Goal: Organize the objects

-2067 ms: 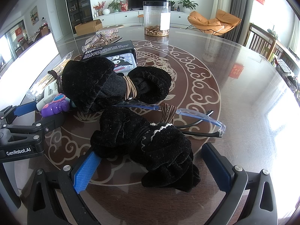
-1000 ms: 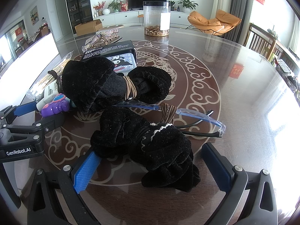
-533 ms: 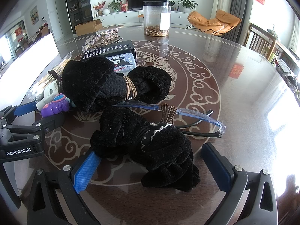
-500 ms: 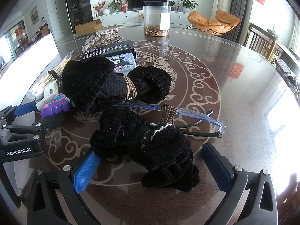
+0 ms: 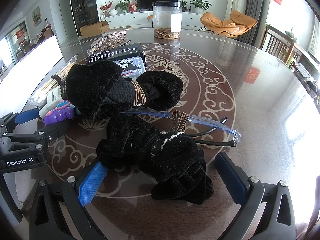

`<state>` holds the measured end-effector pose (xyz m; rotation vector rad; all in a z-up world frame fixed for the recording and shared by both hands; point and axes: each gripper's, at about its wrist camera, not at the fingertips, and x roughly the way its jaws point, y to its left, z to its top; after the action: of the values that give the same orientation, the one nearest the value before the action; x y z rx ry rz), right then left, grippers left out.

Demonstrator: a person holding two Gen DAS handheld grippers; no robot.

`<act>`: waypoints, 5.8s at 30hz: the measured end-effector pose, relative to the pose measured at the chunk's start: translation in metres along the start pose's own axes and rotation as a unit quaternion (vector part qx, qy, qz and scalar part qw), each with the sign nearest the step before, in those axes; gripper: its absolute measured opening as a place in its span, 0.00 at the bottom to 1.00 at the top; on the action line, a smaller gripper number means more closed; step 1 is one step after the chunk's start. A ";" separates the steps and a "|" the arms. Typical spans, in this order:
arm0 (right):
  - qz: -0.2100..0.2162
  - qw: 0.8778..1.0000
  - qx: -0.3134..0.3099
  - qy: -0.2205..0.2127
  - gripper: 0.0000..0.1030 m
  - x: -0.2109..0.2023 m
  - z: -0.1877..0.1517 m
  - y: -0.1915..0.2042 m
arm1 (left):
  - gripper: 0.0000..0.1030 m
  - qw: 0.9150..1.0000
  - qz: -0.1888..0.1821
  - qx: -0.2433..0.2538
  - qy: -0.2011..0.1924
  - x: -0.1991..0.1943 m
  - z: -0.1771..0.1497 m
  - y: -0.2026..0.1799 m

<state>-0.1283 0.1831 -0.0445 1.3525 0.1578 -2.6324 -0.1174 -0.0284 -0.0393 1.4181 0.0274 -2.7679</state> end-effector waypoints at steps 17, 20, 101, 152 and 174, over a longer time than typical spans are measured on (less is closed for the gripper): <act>0.000 1.000 0.000 0.000 1.00 0.002 0.001 -0.001 | 1.00 1.000 0.000 0.000 0.000 0.001 0.000 0.000; 0.000 1.000 0.000 0.001 1.00 0.003 0.001 -0.001 | 1.00 1.000 0.000 0.000 0.000 0.001 0.000 0.000; 0.033 0.982 0.136 -0.124 0.97 -0.090 -0.084 -0.051 | 1.00 0.974 -0.162 0.160 0.000 -0.033 0.060 -0.110; 0.071 0.959 0.244 -0.124 0.97 -0.092 -0.096 -0.088 | 0.72 0.997 -0.045 0.030 0.049 -0.010 0.083 0.065; 0.125 0.937 0.323 -0.050 0.97 -0.083 -0.084 -0.101 | 0.28 0.997 -0.058 -0.043 0.018 -0.050 -0.067 0.083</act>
<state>-0.0349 0.3059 -0.0247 1.2707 -0.9062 -2.6110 -0.0311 -0.1082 -0.0378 1.4918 0.2349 -2.7920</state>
